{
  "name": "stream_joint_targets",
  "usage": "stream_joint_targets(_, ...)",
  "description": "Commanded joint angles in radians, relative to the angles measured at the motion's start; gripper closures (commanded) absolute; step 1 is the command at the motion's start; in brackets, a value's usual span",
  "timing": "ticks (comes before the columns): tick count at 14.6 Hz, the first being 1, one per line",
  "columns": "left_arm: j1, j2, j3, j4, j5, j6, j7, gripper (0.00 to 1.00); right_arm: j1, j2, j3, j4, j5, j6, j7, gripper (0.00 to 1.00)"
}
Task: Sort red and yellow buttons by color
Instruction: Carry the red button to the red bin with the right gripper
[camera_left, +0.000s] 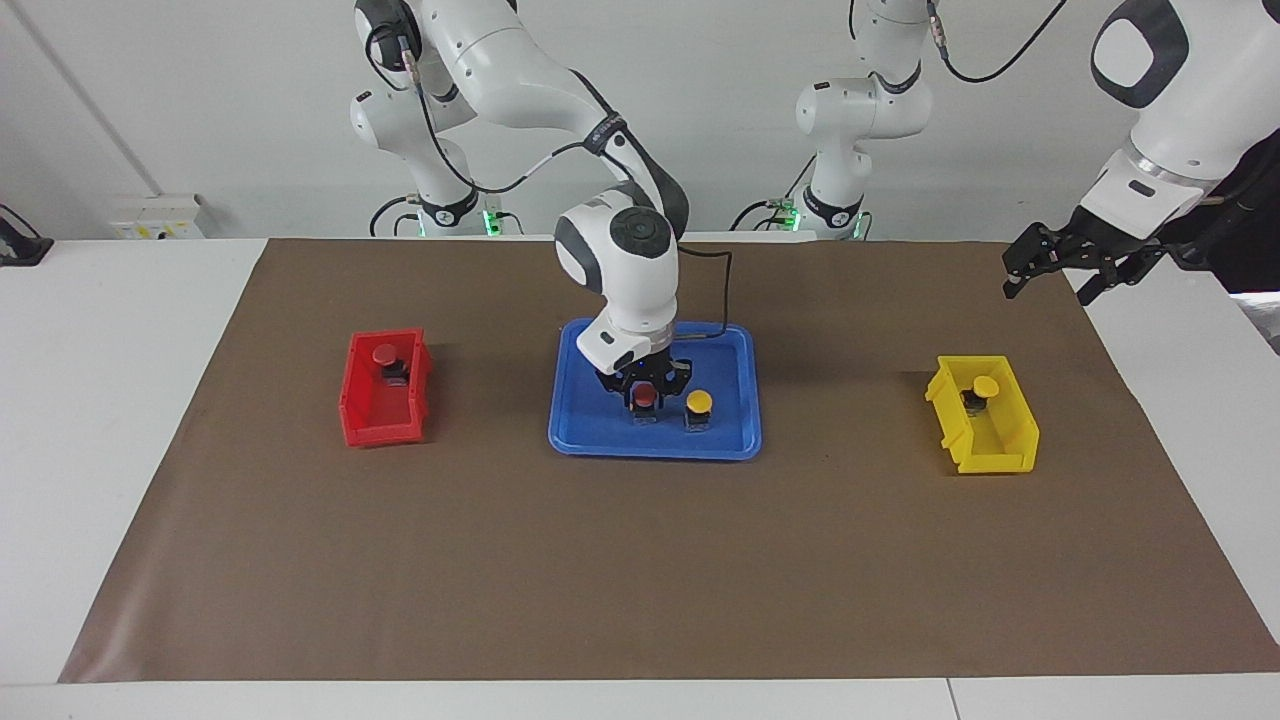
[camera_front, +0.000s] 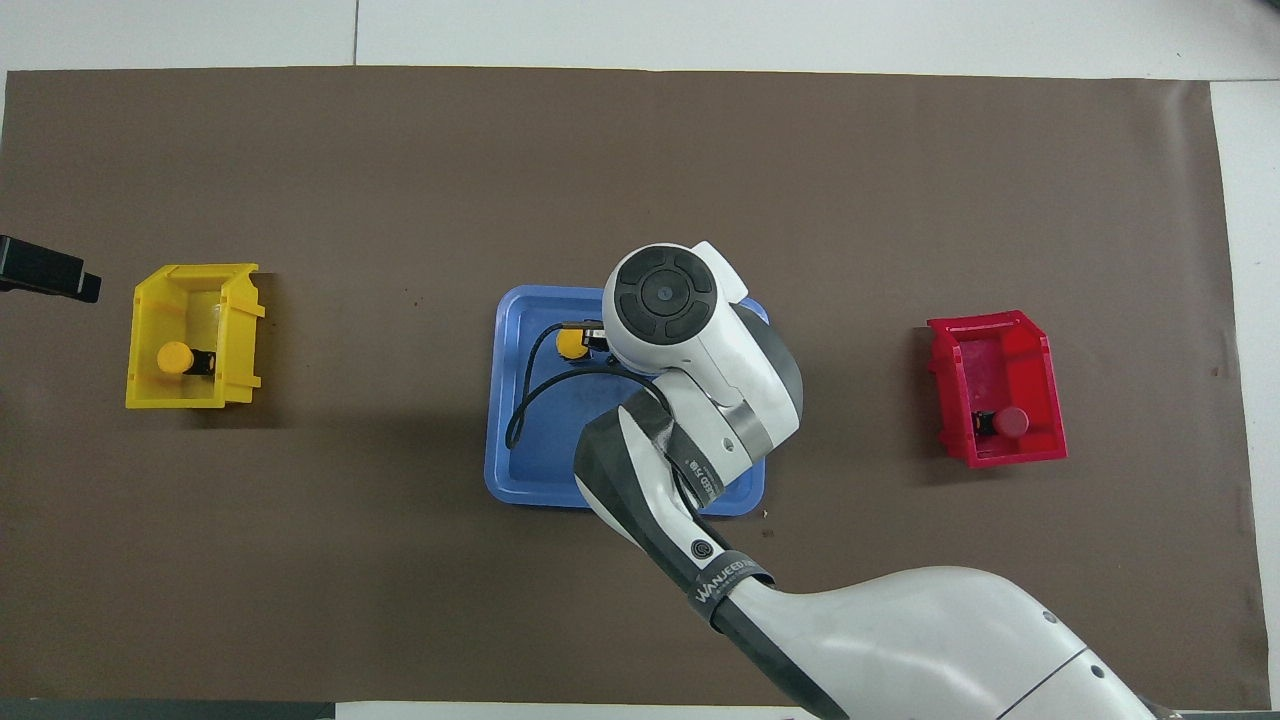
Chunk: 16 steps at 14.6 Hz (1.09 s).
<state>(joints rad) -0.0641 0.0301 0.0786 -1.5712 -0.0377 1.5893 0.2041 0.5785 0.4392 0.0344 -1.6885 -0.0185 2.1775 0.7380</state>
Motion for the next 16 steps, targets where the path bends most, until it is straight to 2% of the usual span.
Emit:
stream_joint_targets(1, -0.008, 0.001, 0.006, 0.007, 0.001, -0.023, -0.015, 0.00, -0.002, -0.030, 0.002, -0.030, 0.003, 0.007, 0.014, 0.71)
stream_joint_targets(3, -0.020, -0.007, 0.001, -0.013, 0.004, 0.003, -0.058, 0.00, -0.022, -0.039, 0.001, 0.006, 0.003, -0.027, -0.017, 0.73)
stream_joint_targets(5, -0.089, -0.059, -0.003, -0.148, 0.004, 0.165, -0.205, 0.00, -0.106, -0.100, 0.001, 0.027, 0.006, -0.092, -0.119, 0.74)
stream_joint_targets(7, -0.199, -0.047, -0.003, -0.229, 0.004, 0.311, -0.363, 0.00, -0.204, -0.195, -0.001, 0.026, 0.058, -0.178, -0.260, 0.74)
stream_joint_targets(10, -0.356, 0.089, -0.005, -0.228, 0.001, 0.432, -0.527, 0.00, -0.340, -0.305, -0.004, -0.017, 0.061, -0.315, -0.412, 0.74)
stream_joint_targets(11, -0.415, 0.140, -0.003, -0.231, 0.002, 0.502, -0.616, 0.00, -0.394, -0.336, -0.004, -0.054, 0.061, -0.321, -0.477, 0.74)
stream_joint_targets(13, -0.511, 0.214, -0.002, -0.228, 0.004, 0.544, -0.704, 0.00, -0.484, -0.362, -0.004, -0.126, 0.061, -0.299, -0.602, 0.74)
stream_joint_targets(16, -0.612, 0.324, -0.002, -0.221, 0.012, 0.662, -0.781, 0.00, -0.603, -0.424, -0.004, -0.302, 0.061, -0.126, -0.788, 0.74)
